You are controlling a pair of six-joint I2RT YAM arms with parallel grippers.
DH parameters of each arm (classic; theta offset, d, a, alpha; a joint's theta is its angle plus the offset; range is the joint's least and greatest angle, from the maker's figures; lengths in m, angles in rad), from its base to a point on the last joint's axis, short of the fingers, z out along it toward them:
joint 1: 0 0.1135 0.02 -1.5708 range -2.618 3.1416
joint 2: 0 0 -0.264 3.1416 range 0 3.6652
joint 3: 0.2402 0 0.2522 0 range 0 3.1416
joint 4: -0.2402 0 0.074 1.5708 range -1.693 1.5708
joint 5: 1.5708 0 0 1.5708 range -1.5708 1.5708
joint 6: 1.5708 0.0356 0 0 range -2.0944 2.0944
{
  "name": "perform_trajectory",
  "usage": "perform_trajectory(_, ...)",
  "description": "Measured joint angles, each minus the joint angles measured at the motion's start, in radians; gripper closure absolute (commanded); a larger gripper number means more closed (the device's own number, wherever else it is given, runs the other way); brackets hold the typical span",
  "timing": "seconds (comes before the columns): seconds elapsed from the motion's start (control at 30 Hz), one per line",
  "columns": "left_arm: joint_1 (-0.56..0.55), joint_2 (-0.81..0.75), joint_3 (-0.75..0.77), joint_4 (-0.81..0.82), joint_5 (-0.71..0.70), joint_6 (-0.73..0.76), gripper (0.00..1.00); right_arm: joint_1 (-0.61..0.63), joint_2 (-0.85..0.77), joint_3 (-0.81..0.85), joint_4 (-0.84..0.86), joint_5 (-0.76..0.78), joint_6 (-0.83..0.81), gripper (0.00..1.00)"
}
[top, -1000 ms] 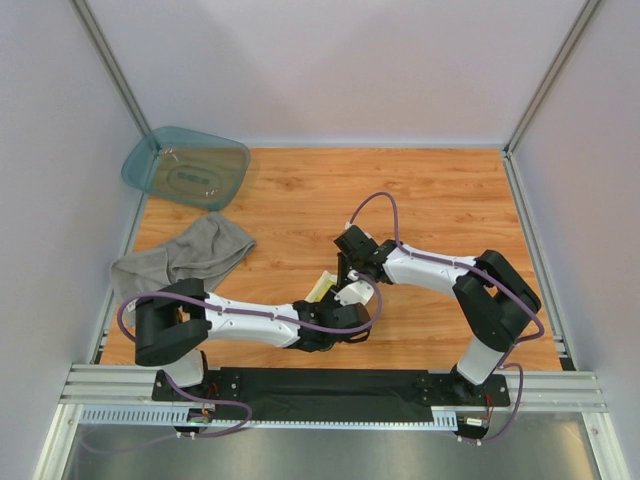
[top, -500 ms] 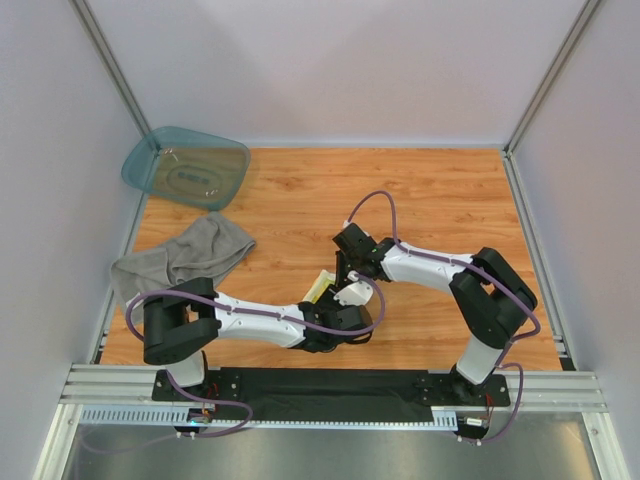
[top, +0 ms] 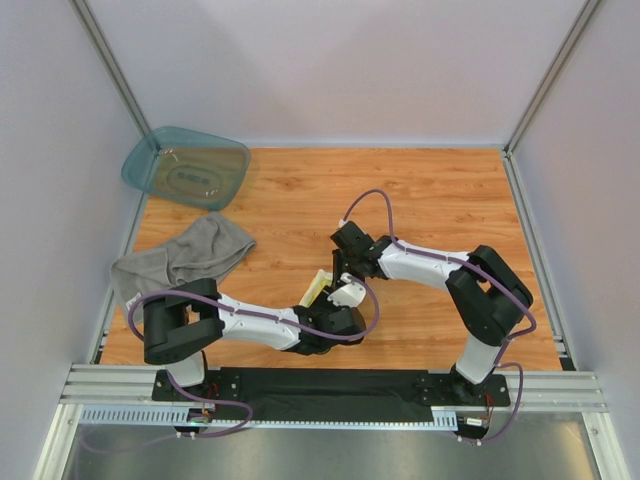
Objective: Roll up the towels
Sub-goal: Roll the towel
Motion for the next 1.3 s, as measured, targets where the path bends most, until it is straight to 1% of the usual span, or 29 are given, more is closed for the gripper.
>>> perform_trajectory(0.03,0.006,-0.009,-0.013,0.013,0.0,0.003,0.59,0.0,0.0,0.0,0.0,-0.004,-0.003,0.95)
perform_trajectory(0.07,0.015,-0.019,-0.026,0.027,0.002,0.004,0.66,-0.002,0.0,0.0,0.0,-0.007,-0.007,0.94)
perform_trajectory(0.13,0.032,-0.04,-0.048,0.05,0.015,0.007,0.72,-0.005,0.0,0.0,0.0,-0.018,-0.016,0.9)
perform_trajectory(0.17,0.039,-0.049,-0.055,0.059,0.026,0.006,0.79,-0.008,0.0,0.0,0.0,-0.026,-0.019,0.89)
perform_trajectory(0.33,0.07,-0.084,-0.087,0.098,0.084,0.007,0.94,-0.026,0.0,0.0,0.003,-0.061,-0.035,0.85)
perform_trajectory(0.37,0.076,-0.09,-0.09,0.101,0.095,0.007,1.0,-0.031,0.0,0.0,0.003,-0.07,-0.038,0.84)
perform_trajectory(0.57,0.108,-0.107,-0.092,0.103,0.16,0.003,1.0,-0.091,0.0,-0.007,0.005,-0.159,-0.06,0.82)
perform_trajectory(0.7,0.145,-0.119,-0.086,0.113,0.235,-0.018,1.0,-0.154,0.0,-0.015,-0.005,-0.244,-0.074,0.78)
perform_trajectory(0.77,0.167,-0.128,-0.086,0.119,0.278,-0.033,1.0,-0.18,0.0,-0.015,-0.013,-0.28,-0.084,0.75)
perform_trajectory(0.8,0.177,-0.132,-0.086,0.122,0.301,-0.04,1.0,-0.191,0.0,-0.015,-0.019,-0.294,-0.09,0.71)
perform_trajectory(0.87,0.191,-0.137,-0.086,0.12,0.328,-0.047,1.0,-0.209,0.0,-0.017,-0.028,-0.311,-0.101,0.67)
perform_trajectory(0.9,0.197,-0.14,-0.086,0.117,0.341,-0.048,1.0,-0.221,0.0,-0.018,-0.033,-0.316,-0.108,0.61)
perform_trajectory(1.0,0.211,-0.15,-0.086,0.104,0.372,-0.054,1.0,-0.255,0.0,-0.028,-0.045,-0.325,-0.125,0.54)
perform_trajectory(1.3,0.25,-0.202,-0.105,0.074,0.47,-0.058,1.0,-0.327,0.0,-0.036,-0.079,-0.344,-0.16,0.52)
